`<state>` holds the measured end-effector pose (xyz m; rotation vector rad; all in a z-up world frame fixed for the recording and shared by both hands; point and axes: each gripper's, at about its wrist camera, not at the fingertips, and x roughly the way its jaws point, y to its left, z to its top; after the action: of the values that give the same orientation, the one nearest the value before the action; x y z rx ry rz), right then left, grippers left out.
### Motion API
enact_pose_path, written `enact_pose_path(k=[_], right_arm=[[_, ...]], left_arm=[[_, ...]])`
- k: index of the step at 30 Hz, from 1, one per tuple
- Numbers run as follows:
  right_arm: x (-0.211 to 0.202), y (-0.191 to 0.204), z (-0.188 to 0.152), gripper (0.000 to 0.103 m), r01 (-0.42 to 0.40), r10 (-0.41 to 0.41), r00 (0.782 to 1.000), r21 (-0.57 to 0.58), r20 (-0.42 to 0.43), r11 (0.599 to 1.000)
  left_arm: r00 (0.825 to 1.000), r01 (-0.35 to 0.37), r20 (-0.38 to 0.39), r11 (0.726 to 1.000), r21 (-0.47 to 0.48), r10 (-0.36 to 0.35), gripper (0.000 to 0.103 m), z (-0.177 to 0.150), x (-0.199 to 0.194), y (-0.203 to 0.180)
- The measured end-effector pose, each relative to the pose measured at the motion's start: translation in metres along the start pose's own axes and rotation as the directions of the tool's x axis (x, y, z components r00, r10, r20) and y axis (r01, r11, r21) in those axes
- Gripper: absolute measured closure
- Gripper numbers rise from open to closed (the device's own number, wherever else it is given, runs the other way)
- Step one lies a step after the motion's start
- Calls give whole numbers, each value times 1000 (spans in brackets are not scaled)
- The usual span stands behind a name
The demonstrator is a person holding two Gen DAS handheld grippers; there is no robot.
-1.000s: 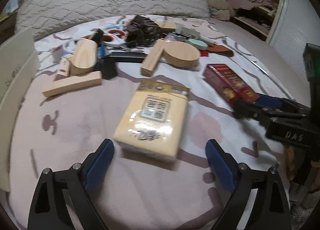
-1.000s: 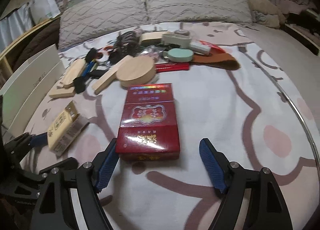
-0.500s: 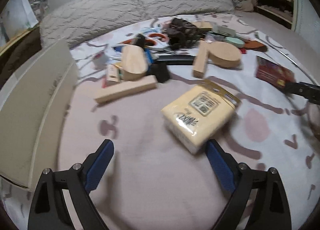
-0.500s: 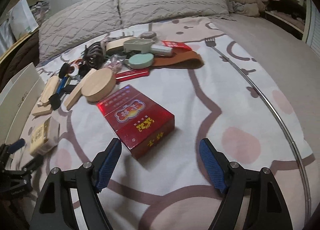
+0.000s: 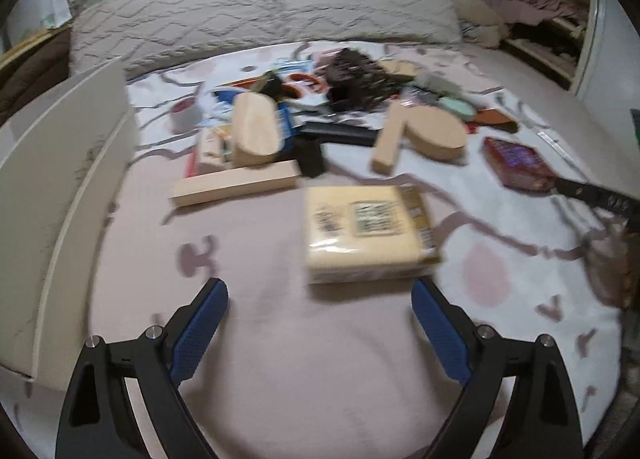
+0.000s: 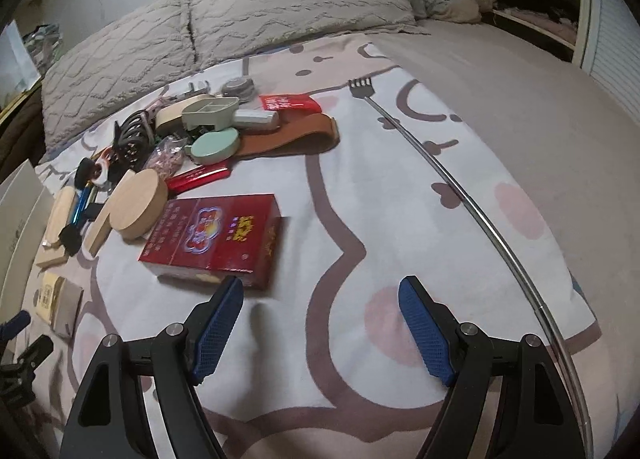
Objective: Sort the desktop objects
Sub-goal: 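Close the left tool on the cream tissue pack while the right tool regrips the red box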
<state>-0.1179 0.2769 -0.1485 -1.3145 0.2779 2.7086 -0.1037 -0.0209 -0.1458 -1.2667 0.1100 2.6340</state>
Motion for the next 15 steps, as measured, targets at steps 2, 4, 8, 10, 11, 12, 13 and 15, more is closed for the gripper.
enact_pose_path(k=[2,4,8,10,11,12,13,15], right_arm=[[-4,7,-2,23,-23,23,1000,-31,7,999],[-7,16,-4,22,-62,63,998,-58,10,996],[-10,37,-6,5,-133,136,990,-92,25,987],[-10,48,-4,5,-131,135,990,-107,27,985],[-10,53,-3,4,-124,128,991,-108,29,986],[-9,56,-2,4,-115,119,993,-104,29,988],[-7,61,1,4,-107,110,994,-93,27,990],[-4,67,5,4,-105,108,994,-76,25,991]], left_arm=[[999,36,-2,999,-11,-36,9,3,3,-6],[999,44,-2,999,-16,-44,9,5,6,-11],[1000,21,0,999,-25,-21,9,11,11,-16],[1000,21,0,999,-34,-21,9,13,13,-16],[1000,20,-1,999,-38,-20,9,15,15,-16],[1000,20,-2,999,-40,-20,9,16,16,-17],[1000,20,-2,999,-41,-20,9,17,17,-18],[1000,20,-4,999,-37,-20,9,17,20,-20]])
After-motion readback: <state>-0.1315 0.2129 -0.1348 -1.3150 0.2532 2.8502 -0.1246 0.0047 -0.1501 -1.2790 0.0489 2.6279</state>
